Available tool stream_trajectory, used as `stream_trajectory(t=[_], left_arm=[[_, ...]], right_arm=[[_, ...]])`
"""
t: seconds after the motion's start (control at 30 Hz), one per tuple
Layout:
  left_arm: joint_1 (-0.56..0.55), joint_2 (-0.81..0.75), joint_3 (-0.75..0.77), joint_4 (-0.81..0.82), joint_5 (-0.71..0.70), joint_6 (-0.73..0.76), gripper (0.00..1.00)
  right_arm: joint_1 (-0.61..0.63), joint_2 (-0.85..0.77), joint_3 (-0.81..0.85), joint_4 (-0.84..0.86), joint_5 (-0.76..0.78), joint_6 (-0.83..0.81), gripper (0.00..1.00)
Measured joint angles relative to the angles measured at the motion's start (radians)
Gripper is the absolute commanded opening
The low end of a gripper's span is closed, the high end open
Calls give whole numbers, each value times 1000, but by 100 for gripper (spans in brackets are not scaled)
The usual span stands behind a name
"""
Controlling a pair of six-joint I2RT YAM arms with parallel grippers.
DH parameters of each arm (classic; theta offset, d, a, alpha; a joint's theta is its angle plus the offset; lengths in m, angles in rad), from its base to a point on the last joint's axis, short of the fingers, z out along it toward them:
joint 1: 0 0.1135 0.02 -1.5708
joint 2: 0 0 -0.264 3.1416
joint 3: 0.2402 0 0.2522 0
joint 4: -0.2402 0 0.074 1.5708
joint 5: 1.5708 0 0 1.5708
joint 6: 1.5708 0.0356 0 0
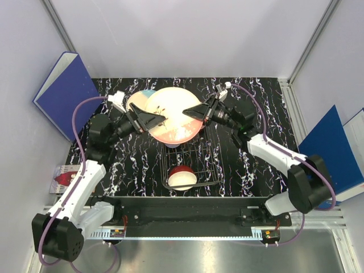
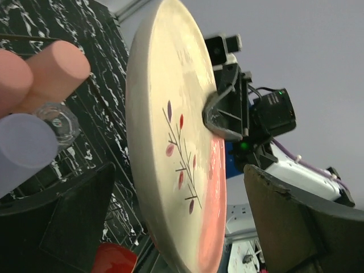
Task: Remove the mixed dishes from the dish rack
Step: Adjust the plate, then place the plate at the center of the board.
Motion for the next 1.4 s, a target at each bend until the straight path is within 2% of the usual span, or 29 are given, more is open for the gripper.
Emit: stream_trajectory(t=[0.07, 0.1, 0.17, 0.2, 0.27, 0.3, 0.37, 0.43, 0.47, 0.5, 0.53, 0.57, 0.67, 0.8, 0.97, 1.07, 1.17, 1.3, 1.4], left_arm=[[-29, 2, -4, 26, 6, -10, 66], [-42, 5, -5, 44, 10, -15, 50], [-64, 18, -7, 71, 18, -23, 42], [-70, 27, -8, 80, 26, -25, 34], [-71, 34, -8, 94, 32, -34, 13], [-71, 35, -8, 93, 31, -49, 0], [-71, 37, -7, 73, 32, -114, 0], [-75, 39, -4, 79, 30, -116, 0], [-77, 39, -4, 79, 33, -117, 0], [-80, 40, -3, 79, 36, -120, 0], [-84, 40, -3, 80, 37, -121, 0], [-88, 38, -3, 80, 39, -124, 0], [-97, 30, 0, 46, 32, -71, 0], [-98, 23, 3, 0, 30, -48, 0], [-76, -30, 5, -86, -35, -16, 0], [13, -76, 8, -212, -124, 5, 0], [97, -102, 31, -385, -270, 51, 0], [171, -103, 54, -562, -442, 105, 0], [222, -94, 54, -634, -502, 120, 0]], right_arm=[[0, 31, -1, 89, -21, 50, 0], [0, 46, -1, 129, -31, 72, 0], [0, 68, -1, 196, -54, 108, 0], [0, 73, -1, 213, -61, 119, 0], [-3, 76, -2, 225, -72, 119, 0], [-3, 76, -2, 225, -77, 102, 0], [-5, 71, -6, 241, -83, 42, 0], [-7, 51, -10, 209, -82, 24, 0], [-7, 39, -12, 188, -80, 14, 10], [-8, 19, -13, 149, -77, -2, 25], [-8, 0, -13, 115, -75, -20, 43], [-8, -17, -13, 87, -72, -36, 71], [-5, -100, -10, -61, -75, -105, 100], [3, -180, 14, -261, -42, -209, 100], [3, -281, 58, -542, 106, -339, 100], [3, -397, 68, -691, 256, -401, 100], [3, -523, 73, -795, 397, -454, 100], [3, -646, 74, -895, 509, -505, 100], [3, -698, 74, -949, 551, -529, 100]])
